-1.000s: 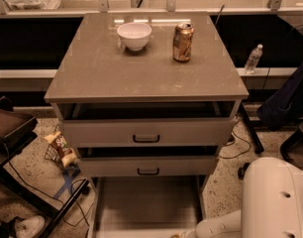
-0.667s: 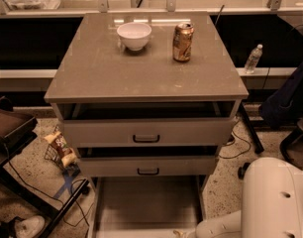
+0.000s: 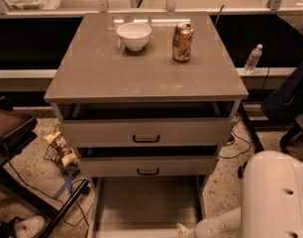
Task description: Open bottom drawer
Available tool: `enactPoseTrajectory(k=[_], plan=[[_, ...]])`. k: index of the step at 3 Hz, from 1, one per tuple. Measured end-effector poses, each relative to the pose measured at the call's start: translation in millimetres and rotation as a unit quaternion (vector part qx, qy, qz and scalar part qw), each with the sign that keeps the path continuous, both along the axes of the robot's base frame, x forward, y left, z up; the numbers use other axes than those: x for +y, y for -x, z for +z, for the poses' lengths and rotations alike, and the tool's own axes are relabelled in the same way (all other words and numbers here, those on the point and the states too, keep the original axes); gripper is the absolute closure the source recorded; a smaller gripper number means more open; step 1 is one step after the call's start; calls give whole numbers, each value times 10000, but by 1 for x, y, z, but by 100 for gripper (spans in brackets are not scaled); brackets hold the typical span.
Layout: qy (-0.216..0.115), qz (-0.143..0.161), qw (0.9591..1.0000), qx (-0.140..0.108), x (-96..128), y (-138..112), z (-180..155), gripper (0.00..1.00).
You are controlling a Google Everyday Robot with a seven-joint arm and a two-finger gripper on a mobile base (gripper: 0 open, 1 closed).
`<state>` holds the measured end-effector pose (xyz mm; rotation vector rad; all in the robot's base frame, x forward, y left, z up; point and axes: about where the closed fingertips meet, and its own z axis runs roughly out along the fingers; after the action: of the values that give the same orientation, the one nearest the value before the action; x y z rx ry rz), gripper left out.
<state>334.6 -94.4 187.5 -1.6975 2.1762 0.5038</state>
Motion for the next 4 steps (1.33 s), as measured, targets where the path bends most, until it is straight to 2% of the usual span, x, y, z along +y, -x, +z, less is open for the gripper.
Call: enactPoseTrajectory(k=[1, 2, 3, 4], plan=[[478, -130, 9984, -285, 14, -22, 56, 18], [974, -3, 9946, -371, 25, -23, 107, 41], [1257, 304, 9890, -716, 12, -31, 162, 64], [1100, 774, 9789, -1539, 5, -62, 207, 94]])
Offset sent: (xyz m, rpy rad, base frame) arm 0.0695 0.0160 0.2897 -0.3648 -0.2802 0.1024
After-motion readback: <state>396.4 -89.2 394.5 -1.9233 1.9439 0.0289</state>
